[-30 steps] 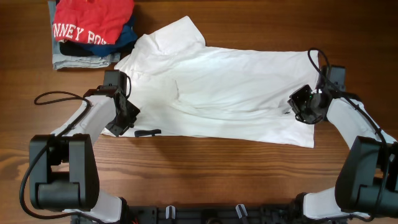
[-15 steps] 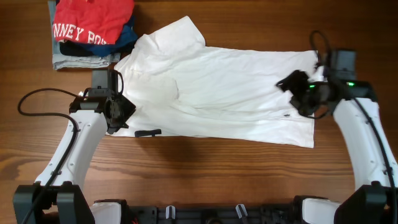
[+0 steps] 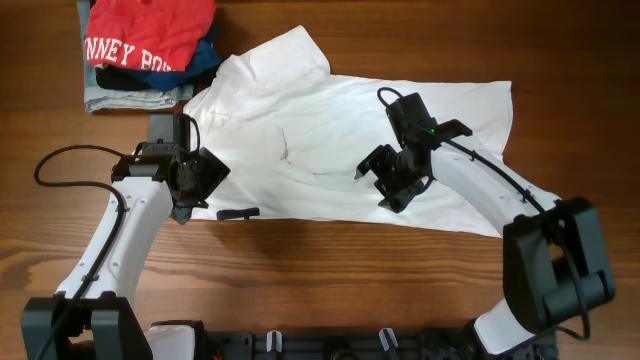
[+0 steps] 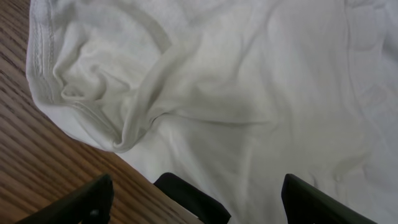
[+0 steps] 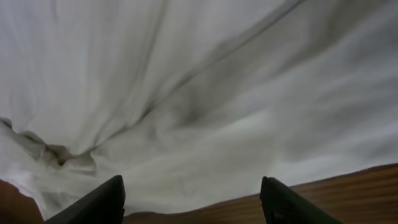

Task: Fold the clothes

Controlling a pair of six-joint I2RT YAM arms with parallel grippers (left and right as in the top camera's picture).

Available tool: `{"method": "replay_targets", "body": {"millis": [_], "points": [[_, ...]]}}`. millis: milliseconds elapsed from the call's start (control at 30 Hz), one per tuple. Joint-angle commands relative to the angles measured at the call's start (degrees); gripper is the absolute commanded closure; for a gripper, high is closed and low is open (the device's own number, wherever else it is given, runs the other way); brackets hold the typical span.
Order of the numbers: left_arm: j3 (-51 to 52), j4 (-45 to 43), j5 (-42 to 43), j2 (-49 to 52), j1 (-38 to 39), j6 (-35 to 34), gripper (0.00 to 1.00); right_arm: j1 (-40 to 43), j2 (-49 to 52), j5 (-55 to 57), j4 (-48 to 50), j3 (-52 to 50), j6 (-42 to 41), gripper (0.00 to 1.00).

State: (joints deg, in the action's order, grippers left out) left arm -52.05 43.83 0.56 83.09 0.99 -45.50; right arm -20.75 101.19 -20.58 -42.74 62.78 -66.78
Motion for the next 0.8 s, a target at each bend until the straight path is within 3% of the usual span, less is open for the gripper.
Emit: {"method": "replay_targets", "body": {"millis": [0,167,400,767], "points": [[0.3,0.2,0.5,0.1,-0.5,0.3,0.13,-0.2,1.8,3.2,1.1,-0.6,-2.8,0.29],[0.3,0.2,0.5,0.1,-0.5,0.3,0.12,-0.2,1.9,5.6,3.3,-3.5,-5.4,0.29],[0.3,0.2,0.5,0.1,-0.5,0.3,0.12,-0.2,2.0,6.6,11.9,-6.4,-3.0,0.29],[0.3,0.2,0.3,0.1,-0.5,0.3,0.12,0.0,2.0,10.9,12.7,-6.4,-1.9,0.30]]}}
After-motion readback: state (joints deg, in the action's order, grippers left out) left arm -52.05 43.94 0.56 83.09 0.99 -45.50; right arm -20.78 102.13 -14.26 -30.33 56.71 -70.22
